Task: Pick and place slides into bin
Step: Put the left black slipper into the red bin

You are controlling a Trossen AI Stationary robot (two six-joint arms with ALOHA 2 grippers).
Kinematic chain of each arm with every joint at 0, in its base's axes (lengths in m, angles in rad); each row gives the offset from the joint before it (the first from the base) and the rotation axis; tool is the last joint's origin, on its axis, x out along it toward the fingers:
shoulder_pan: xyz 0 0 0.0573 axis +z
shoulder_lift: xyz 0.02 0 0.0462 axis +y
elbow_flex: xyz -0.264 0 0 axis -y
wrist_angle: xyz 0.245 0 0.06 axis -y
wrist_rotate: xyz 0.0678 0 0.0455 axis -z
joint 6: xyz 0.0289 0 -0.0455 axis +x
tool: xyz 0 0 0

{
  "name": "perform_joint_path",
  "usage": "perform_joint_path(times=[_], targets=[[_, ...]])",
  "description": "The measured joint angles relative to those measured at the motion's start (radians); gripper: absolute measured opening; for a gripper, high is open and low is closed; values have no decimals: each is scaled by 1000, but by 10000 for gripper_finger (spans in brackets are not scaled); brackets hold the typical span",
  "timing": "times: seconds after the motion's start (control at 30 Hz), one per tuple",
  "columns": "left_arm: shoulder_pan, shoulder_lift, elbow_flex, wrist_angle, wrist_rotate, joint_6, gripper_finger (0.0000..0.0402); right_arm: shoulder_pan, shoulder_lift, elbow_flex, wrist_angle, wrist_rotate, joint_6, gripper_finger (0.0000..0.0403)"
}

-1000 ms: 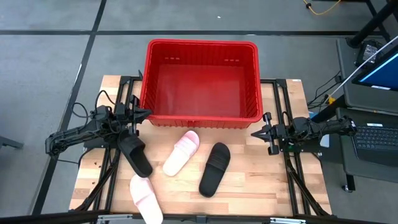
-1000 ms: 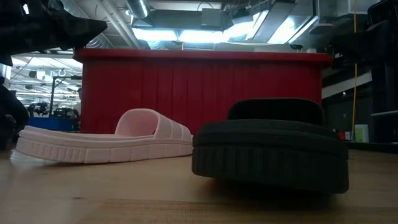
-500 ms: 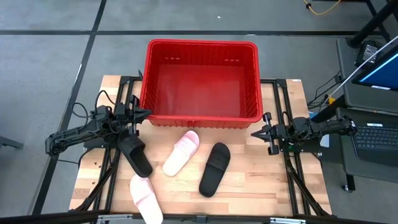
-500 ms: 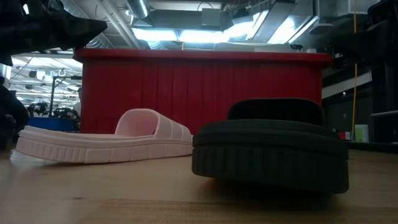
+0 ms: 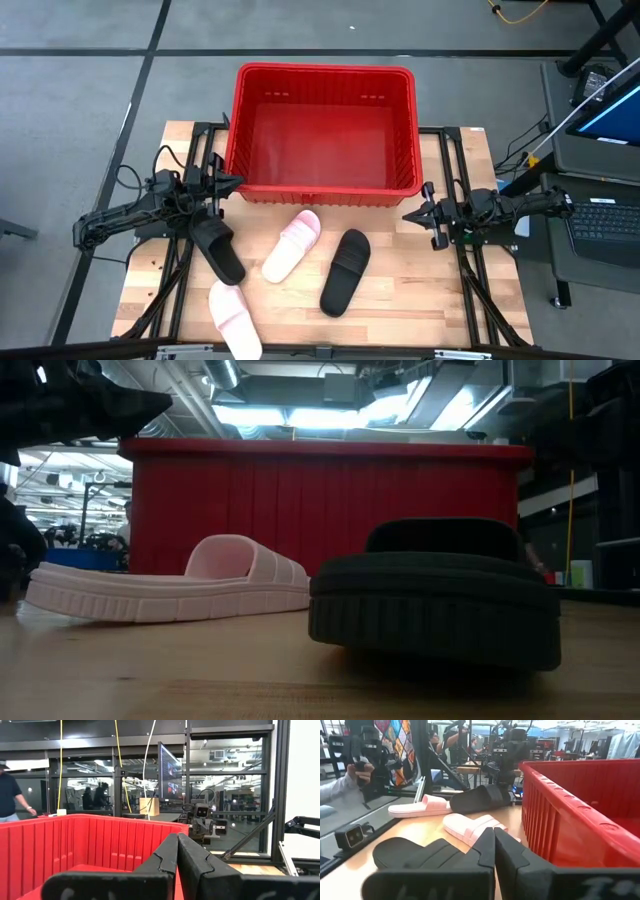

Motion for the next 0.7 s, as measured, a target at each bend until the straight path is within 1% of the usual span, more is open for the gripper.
perform_joint_path(times=[0.37,0.57,0.7], targets=[[0,0,0,1,-3,3,4,0,0,0,0,0,0,6],[0,0,0,-1,-100,3,4,0,0,0,0,0,0,6],[0,0,0,0,-120,3,4,0,0,0,0,-1,2,6]])
